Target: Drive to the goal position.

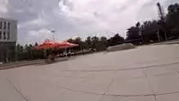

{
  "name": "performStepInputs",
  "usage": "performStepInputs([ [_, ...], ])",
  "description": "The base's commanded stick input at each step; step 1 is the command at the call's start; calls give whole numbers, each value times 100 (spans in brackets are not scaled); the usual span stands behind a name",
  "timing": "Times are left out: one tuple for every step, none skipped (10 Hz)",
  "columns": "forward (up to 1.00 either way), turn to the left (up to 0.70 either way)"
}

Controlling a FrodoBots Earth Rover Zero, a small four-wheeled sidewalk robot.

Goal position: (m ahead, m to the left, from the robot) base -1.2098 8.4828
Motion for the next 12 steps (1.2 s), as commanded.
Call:
performStepInputs([
  [85,32],
  [85,32],
  [85,32],
  [85,32],
  [85,32],
  [85,32],
  [85,32],
  [85,32],
  [85,32],
  [85,32],
  [85,32],
  [85,19],
])
